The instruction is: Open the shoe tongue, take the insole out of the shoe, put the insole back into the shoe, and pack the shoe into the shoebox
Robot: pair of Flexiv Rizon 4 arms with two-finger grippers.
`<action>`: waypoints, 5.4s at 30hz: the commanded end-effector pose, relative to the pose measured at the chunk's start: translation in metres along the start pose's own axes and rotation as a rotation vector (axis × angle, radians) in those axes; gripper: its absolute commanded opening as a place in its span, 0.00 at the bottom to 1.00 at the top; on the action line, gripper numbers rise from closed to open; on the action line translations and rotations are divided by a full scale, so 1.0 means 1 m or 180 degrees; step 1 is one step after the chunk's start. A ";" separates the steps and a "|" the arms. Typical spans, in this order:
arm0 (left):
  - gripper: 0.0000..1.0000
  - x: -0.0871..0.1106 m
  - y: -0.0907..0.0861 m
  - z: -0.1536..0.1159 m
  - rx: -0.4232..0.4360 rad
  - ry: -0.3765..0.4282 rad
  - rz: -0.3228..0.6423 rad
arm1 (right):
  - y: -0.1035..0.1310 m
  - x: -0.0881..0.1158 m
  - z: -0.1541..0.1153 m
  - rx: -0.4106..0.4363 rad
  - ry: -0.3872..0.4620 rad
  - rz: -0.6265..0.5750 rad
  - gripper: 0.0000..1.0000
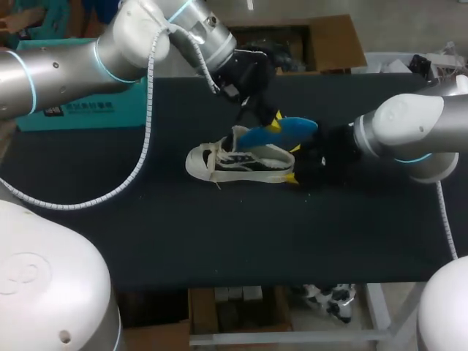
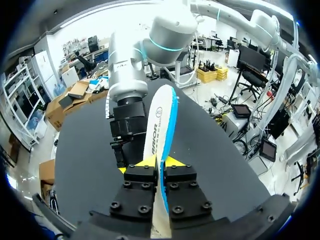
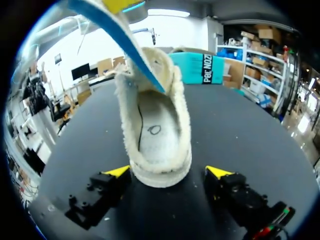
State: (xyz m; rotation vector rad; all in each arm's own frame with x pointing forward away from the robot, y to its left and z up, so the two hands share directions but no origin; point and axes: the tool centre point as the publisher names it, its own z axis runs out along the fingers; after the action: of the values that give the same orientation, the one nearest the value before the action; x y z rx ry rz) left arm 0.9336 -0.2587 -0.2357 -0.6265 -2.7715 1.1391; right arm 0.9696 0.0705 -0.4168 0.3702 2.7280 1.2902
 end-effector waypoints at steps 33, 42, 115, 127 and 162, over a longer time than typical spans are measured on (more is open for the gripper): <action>0.00 0.048 -0.037 -0.129 0.1391 -0.0341 0.0374 | 0.067 -0.038 -0.099 0.1618 -0.0188 -0.0918 1.00; 0.00 0.072 -0.002 -0.179 0.1449 -0.0625 0.0241 | 0.092 -0.039 -0.075 0.1936 -0.0184 -0.1077 1.00; 0.00 0.127 0.142 -0.268 0.2054 -0.1214 0.0029 | 0.128 -0.018 0.022 0.3204 -0.0340 -0.0420 0.00; 0.00 0.100 0.130 -0.264 0.2120 -0.0958 0.0226 | 0.109 0.009 -0.023 0.3046 -0.0724 0.1003 0.00; 0.00 0.035 0.119 -0.246 0.2442 -0.0455 0.0507 | 0.099 0.053 -0.026 0.1939 -0.1721 0.2820 0.00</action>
State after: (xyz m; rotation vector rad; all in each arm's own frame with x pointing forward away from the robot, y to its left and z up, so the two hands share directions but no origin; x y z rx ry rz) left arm 0.9912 -0.0106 -0.1398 -0.6167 -2.1665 2.1961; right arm 0.9315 0.1248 -0.3180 1.8240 2.4502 0.1821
